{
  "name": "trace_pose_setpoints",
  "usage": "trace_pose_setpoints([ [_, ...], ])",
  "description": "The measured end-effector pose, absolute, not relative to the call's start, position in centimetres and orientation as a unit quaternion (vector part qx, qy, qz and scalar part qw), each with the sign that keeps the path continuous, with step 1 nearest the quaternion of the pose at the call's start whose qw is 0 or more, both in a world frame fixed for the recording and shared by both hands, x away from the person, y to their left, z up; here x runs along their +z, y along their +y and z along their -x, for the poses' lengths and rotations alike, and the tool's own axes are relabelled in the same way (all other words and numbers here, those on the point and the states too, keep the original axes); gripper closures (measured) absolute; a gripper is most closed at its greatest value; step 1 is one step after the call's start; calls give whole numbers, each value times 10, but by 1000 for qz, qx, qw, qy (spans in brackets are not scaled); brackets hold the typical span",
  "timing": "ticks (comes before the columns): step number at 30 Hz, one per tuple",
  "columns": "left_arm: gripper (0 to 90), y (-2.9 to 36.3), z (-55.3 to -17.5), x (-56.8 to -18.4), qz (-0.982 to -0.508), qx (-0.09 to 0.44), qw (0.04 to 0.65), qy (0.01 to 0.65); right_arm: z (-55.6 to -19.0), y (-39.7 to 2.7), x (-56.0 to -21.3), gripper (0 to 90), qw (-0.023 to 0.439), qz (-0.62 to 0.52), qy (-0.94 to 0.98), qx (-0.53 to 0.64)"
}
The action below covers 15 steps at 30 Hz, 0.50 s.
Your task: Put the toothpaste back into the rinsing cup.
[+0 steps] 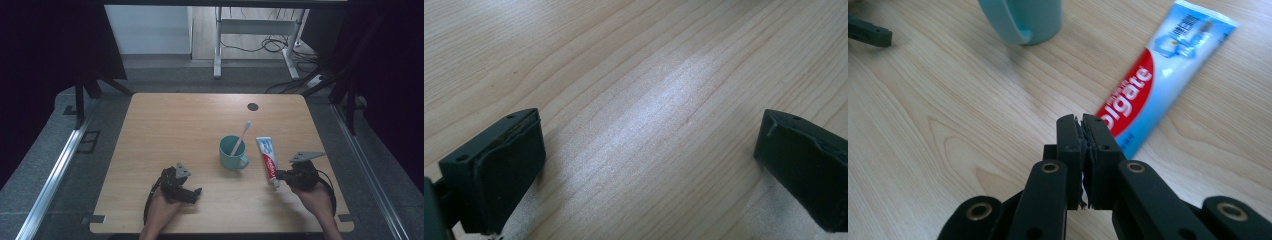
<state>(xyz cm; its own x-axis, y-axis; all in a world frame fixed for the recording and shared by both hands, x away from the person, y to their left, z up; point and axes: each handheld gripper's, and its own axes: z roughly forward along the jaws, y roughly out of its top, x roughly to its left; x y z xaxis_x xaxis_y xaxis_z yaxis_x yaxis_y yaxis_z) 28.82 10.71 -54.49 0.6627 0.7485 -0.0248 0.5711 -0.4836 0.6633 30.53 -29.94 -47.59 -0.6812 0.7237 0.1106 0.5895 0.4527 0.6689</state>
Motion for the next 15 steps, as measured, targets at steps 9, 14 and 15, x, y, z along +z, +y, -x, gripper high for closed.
trace_pose_setpoints([
  [9,0,107,-288,-545,-851,135,328,388,-315,-279,-489,846,84,-377,858,339],
  [14,0,107,-288,-545,-851,135,328,388,-318,-275,-497,839,82,-378,862,327],
  [15,0,107,-288,-545,-850,135,328,389,-319,-275,-500,840,81,-381,862,326],
])
